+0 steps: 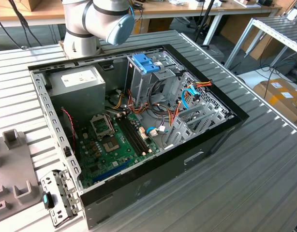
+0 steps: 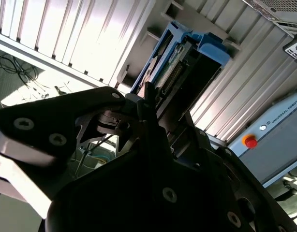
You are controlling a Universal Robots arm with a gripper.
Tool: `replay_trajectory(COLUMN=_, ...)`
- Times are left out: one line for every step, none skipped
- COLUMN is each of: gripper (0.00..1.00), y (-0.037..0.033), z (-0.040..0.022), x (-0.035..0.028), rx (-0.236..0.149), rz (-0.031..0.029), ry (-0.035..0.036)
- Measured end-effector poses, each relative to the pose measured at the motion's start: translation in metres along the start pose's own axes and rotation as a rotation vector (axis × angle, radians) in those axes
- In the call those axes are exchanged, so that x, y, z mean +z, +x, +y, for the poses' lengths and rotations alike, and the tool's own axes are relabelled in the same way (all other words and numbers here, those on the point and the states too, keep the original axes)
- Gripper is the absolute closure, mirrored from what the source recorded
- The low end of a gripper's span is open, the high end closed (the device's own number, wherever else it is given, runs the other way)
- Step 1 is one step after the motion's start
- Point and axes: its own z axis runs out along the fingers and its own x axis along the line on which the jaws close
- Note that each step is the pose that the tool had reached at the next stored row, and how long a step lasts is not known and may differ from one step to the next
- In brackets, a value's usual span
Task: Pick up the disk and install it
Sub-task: 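Pick up the disk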
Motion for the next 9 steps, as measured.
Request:
replay_trajectory(gripper=0.65, y=-0.0001, z=-0.0025, x=0.0, rx=0.0, rz=0.0, ry=0.0)
replay_trajectory(gripper=0.65, y=-0.0001, z=-0.0048, x=0.0001, rx=0.0, rz=0.0, ry=0.0)
replay_trajectory(gripper=0.65, y=-0.0002, z=-0.0076, x=0.0001, rx=0.0, rz=0.0001, ry=-0.0001)
replay_trajectory(gripper=0.65, y=-0.0003, z=-0.0104, x=0.0002, rx=0.0, rz=0.0, ry=0.0)
replay_trajectory(gripper=0.65, y=-0.0004, z=-0.0148, x=0.0003, rx=0.0, rz=0.0, ry=0.0)
replay_trajectory(gripper=0.65, y=-0.0005, z=-0.0194, x=0.0004, rx=0.0, rz=0.0, ry=0.0)
replay_trajectory(gripper=0.65, y=-0.0006, z=-0.0242, x=0.0005, rx=0.0, rz=0.0, ry=-0.0001)
replay_trajectory(gripper=0.65, y=-0.0008, z=-0.0293, x=0.0006, rx=0.0, rz=0.0, ry=0.0)
replay_trajectory(gripper=0.65, y=-0.0008, z=-0.0329, x=0.0007, rx=0.0, rz=0.0, ry=0.0)
